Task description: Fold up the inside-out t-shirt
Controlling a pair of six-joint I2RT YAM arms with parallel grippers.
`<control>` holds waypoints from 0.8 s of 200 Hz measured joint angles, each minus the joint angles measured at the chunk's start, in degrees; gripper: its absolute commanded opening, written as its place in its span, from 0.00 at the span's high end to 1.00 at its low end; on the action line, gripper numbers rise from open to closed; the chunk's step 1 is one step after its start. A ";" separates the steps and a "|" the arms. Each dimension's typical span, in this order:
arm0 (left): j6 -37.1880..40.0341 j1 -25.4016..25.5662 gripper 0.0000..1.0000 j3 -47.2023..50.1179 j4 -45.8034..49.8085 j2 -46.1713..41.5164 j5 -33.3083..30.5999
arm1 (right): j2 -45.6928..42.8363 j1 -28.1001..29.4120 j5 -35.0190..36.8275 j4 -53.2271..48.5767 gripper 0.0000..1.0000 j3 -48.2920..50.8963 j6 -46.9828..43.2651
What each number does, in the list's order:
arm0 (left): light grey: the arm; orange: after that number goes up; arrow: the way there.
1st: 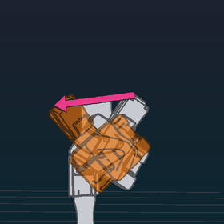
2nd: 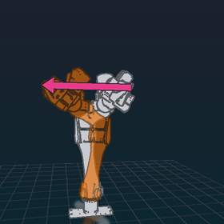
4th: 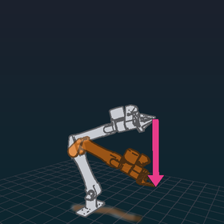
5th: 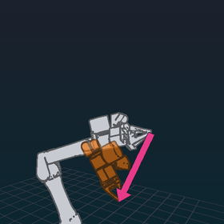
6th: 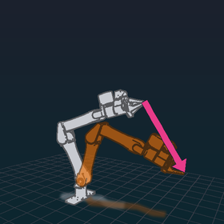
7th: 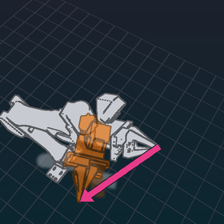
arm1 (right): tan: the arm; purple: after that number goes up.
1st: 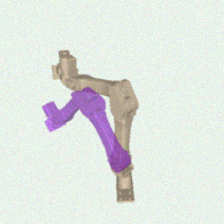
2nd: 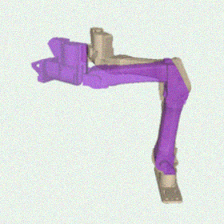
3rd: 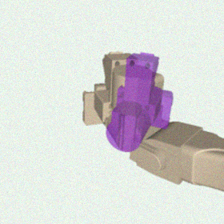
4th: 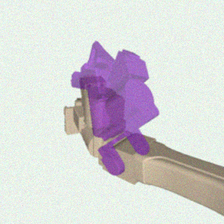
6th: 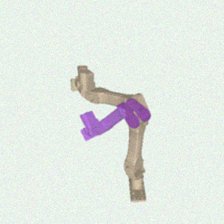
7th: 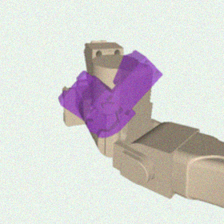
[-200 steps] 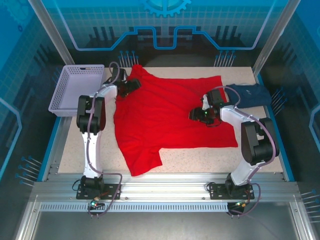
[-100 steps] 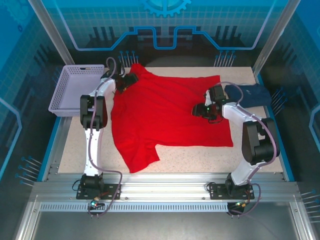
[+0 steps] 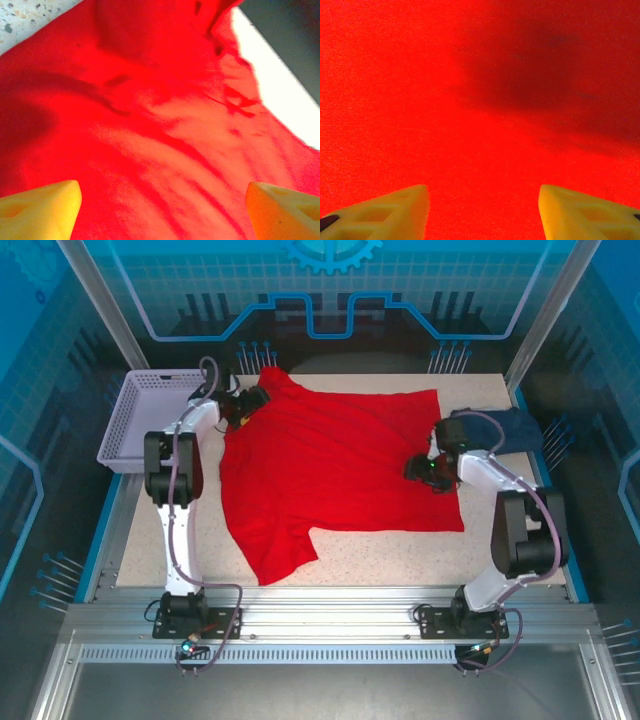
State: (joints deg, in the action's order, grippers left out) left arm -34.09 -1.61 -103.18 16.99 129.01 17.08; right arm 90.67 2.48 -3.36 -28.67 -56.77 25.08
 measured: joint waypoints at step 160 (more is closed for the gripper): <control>-7.52 11.58 0.13 44.37 -23.45 -37.05 2.27 | -10.60 -14.67 4.44 -9.38 0.50 14.25 2.62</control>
State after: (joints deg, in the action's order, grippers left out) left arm -41.60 9.98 -58.81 -6.46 91.96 19.35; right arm 80.07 -12.19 1.08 -38.04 -42.52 27.70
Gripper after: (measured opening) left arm 0.873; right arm 0.502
